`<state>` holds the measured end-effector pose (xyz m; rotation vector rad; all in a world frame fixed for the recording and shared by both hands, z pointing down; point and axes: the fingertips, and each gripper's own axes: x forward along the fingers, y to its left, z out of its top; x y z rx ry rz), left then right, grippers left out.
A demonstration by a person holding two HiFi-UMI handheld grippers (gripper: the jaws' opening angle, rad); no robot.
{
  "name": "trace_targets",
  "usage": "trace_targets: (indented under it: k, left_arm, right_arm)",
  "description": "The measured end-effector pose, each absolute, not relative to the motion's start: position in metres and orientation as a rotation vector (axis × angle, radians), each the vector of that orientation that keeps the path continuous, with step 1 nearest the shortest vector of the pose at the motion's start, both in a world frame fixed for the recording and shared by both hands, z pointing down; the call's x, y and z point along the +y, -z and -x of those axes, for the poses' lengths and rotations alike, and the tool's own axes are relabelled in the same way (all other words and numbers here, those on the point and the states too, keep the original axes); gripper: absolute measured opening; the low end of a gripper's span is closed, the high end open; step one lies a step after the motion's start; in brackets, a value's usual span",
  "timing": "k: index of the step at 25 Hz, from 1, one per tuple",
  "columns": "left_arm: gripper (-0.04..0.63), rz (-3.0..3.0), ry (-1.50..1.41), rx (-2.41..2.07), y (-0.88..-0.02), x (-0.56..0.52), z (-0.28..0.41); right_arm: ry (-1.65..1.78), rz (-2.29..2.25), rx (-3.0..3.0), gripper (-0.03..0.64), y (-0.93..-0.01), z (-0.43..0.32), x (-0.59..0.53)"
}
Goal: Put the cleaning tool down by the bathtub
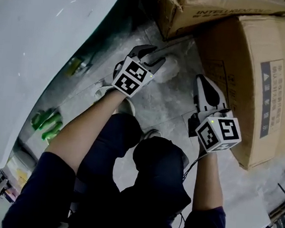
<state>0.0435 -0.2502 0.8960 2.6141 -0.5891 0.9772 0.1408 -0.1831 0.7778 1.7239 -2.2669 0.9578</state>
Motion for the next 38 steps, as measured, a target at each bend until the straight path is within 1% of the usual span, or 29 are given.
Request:
trace_targets:
  k: [5, 13, 25, 31, 38]
  left_arm:
    - [0.192, -2.638, -0.929, -0.623, -0.815, -0.255, -0.039]
    - [0.192, -2.687, -0.861, -0.638, -0.672, -0.252, -0.041]
    - [0.192, -2.801, -0.688, -0.729, -0.431, -0.238, -0.033]
    - [0.192, -2.818, -0.590, -0.793, -0.340, -0.222, -0.019]
    - [0.192, -2.881, -0.532, -0.797, -0.254, -0.179, -0.005]
  right_arm:
    - [-0.966, -1.708, -2.263, 0.011, -0.716, -0.139, -0.180]
    - [-0.908, -1.710, -2.266, 0.011, -0.584, -0.147, -0.181]
    - [-0.813, -1.731, -2.345, 0.015, -0.393, -0.132, -0.170]
    - [-0.694, -1.768, -2.403, 0.015, -0.301, -0.130, -0.168]
    - [-0.636, -1.781, -2.450, 0.015, -0.226, -0.111, -0.138]
